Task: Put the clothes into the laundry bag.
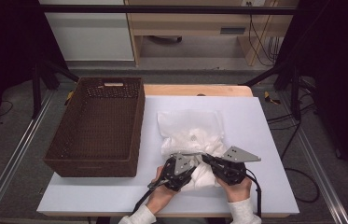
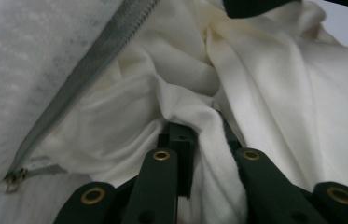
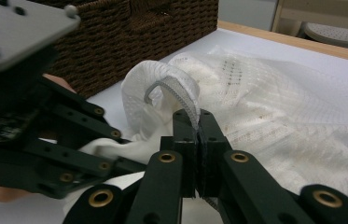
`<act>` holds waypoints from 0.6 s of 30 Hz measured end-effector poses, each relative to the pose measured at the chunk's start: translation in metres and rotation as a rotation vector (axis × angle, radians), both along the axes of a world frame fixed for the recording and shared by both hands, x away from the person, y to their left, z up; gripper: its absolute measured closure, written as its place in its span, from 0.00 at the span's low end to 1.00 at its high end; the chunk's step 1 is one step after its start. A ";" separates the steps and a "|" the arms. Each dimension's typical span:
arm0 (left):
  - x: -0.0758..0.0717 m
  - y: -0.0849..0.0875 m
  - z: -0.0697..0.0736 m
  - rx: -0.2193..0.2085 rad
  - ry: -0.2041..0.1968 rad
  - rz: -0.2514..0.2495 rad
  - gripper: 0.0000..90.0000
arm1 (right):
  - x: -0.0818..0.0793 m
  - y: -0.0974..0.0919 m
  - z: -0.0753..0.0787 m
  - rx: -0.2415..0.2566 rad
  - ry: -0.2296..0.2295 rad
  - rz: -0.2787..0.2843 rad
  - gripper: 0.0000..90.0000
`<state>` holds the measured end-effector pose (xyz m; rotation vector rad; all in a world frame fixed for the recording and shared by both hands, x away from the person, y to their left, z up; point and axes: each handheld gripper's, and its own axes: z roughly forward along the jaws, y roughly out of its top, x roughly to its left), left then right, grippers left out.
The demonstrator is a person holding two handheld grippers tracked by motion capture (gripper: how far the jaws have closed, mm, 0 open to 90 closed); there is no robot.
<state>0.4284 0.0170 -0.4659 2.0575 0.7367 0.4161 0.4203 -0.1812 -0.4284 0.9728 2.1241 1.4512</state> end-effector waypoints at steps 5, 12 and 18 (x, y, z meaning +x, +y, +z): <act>0.012 -0.010 0.000 0.010 -0.002 0.060 0.93 | -0.001 -0.003 0.001 0.007 -0.002 0.004 0.99; 0.023 -0.012 -0.004 0.003 -0.013 0.122 0.93 | -0.006 -0.007 0.002 0.005 0.002 0.008 0.99; 0.028 -0.005 -0.007 -0.017 0.008 0.127 0.87 | -0.006 -0.009 -0.001 -0.012 0.008 -0.005 0.99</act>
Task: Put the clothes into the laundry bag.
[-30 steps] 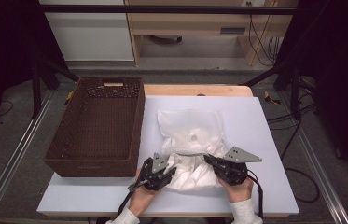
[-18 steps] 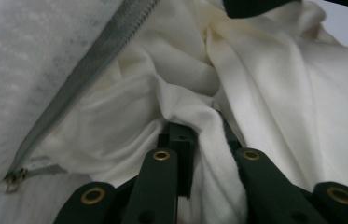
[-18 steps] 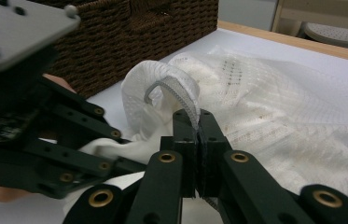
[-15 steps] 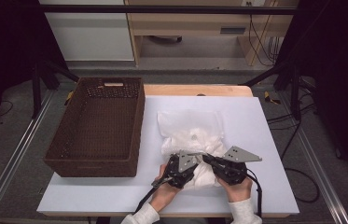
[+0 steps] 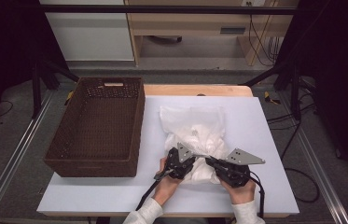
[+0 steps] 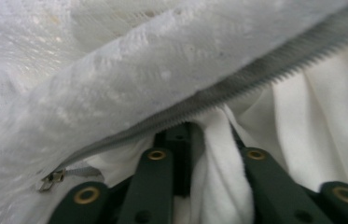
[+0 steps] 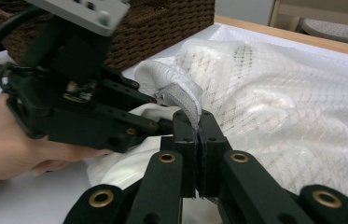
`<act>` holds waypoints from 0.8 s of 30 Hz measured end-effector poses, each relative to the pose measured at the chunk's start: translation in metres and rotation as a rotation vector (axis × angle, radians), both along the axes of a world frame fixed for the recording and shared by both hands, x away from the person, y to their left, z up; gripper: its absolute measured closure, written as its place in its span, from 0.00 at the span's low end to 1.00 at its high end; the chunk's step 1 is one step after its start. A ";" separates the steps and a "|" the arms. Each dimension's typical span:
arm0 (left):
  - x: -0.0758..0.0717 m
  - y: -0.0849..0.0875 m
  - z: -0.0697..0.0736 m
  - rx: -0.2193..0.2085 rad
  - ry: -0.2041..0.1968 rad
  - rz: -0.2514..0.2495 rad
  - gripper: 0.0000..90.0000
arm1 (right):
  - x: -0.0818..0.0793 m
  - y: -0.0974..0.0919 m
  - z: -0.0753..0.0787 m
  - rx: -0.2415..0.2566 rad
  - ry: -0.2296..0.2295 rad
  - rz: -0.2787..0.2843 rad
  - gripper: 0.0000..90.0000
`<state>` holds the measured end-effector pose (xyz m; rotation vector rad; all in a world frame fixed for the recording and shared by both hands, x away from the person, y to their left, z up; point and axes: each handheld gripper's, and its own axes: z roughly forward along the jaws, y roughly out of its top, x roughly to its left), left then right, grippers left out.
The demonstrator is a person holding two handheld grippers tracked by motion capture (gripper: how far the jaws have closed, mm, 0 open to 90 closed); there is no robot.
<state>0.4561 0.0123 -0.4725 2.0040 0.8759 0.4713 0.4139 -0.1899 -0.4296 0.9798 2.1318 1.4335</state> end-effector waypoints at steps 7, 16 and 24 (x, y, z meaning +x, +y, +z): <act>-0.035 0.032 0.022 -0.041 0.002 -0.086 0.42 | 0.003 -0.001 -0.001 -0.004 0.003 -0.019 0.99; -0.052 0.009 0.006 0.025 0.033 -0.157 0.29 | 0.005 0.002 -0.001 -0.007 0.001 -0.027 0.99; -0.040 -0.008 0.003 0.024 -0.010 -0.091 0.77 | 0.007 0.000 -0.002 0.001 0.003 -0.026 0.99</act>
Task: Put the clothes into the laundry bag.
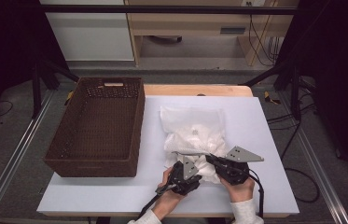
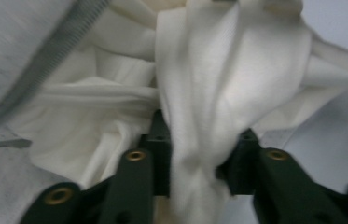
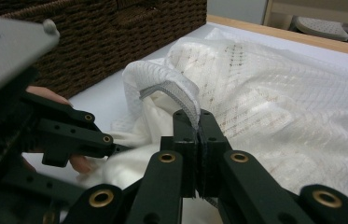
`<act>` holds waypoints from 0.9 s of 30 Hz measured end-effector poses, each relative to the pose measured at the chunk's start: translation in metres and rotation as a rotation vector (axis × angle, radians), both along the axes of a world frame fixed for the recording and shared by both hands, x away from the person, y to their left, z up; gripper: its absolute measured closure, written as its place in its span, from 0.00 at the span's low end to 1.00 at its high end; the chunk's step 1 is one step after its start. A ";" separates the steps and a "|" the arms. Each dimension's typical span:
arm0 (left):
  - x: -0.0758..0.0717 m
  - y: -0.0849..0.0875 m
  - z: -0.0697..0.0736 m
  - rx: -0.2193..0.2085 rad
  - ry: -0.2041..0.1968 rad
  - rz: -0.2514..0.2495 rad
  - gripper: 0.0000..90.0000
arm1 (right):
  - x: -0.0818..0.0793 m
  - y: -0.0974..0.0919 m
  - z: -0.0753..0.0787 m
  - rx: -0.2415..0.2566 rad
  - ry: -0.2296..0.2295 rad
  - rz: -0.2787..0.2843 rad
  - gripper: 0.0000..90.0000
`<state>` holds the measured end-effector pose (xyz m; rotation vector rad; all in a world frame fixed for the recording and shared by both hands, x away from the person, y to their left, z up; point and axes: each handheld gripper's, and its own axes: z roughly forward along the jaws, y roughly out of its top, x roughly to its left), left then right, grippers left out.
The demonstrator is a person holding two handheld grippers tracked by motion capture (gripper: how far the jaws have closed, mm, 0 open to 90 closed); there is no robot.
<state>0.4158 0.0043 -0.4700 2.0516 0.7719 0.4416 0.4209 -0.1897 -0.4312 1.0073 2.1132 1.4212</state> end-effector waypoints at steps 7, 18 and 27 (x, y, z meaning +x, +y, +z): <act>0.005 0.003 0.026 -0.037 -0.061 0.017 0.87 | -0.005 0.003 0.010 0.011 -0.028 0.014 0.99; 0.046 -0.016 0.006 -0.019 -0.039 0.106 0.86 | -0.006 -0.002 0.014 0.031 -0.029 0.007 0.99; 0.039 -0.001 0.010 -0.076 0.011 0.039 0.63 | -0.002 -0.006 0.005 0.010 -0.007 -0.021 0.99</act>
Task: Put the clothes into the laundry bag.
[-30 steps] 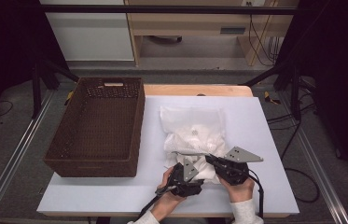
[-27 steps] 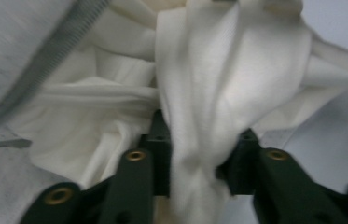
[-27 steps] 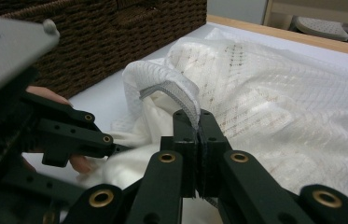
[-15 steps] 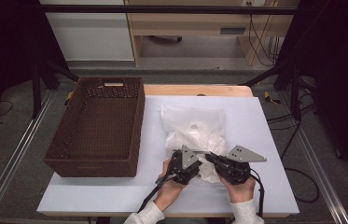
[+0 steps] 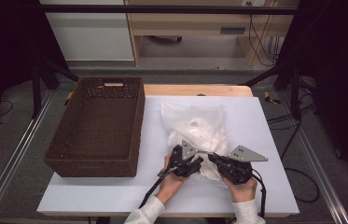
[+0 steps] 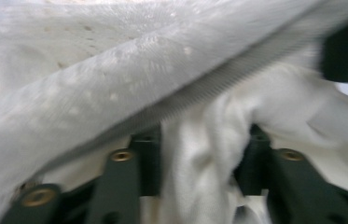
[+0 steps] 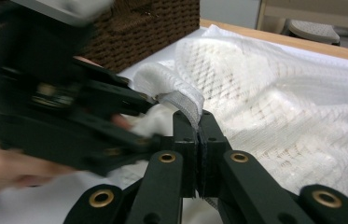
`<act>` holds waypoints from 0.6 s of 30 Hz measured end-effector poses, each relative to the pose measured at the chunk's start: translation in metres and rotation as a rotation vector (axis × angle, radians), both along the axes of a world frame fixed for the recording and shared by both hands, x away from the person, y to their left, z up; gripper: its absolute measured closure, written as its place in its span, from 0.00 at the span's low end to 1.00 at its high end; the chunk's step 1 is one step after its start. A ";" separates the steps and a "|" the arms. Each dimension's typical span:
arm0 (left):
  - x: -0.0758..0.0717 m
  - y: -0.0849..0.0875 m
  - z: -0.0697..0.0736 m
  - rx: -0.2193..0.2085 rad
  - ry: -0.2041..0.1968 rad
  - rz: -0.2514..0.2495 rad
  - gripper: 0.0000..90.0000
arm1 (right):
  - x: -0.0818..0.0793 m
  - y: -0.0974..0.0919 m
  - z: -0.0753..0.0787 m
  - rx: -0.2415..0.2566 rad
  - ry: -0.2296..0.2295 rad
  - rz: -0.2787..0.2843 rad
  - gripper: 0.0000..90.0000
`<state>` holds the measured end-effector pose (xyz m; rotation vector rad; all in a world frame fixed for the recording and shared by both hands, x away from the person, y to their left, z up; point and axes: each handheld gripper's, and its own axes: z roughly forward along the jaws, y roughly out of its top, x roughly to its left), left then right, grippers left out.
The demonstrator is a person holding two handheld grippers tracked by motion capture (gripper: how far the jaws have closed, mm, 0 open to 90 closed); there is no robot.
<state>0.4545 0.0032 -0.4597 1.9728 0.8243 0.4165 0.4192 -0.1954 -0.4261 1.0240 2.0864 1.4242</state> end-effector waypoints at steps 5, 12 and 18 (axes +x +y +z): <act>-0.031 0.029 0.016 0.035 -0.057 -0.029 0.41 | 0.001 -0.002 -0.003 -0.007 0.003 -0.007 0.99; -0.028 0.064 -0.003 0.087 0.022 0.050 0.34 | 0.002 0.002 -0.006 -0.020 0.009 -0.010 0.99; -0.004 0.056 -0.026 0.013 0.138 -0.004 0.56 | 0.005 0.005 -0.008 -0.023 0.015 -0.003 0.99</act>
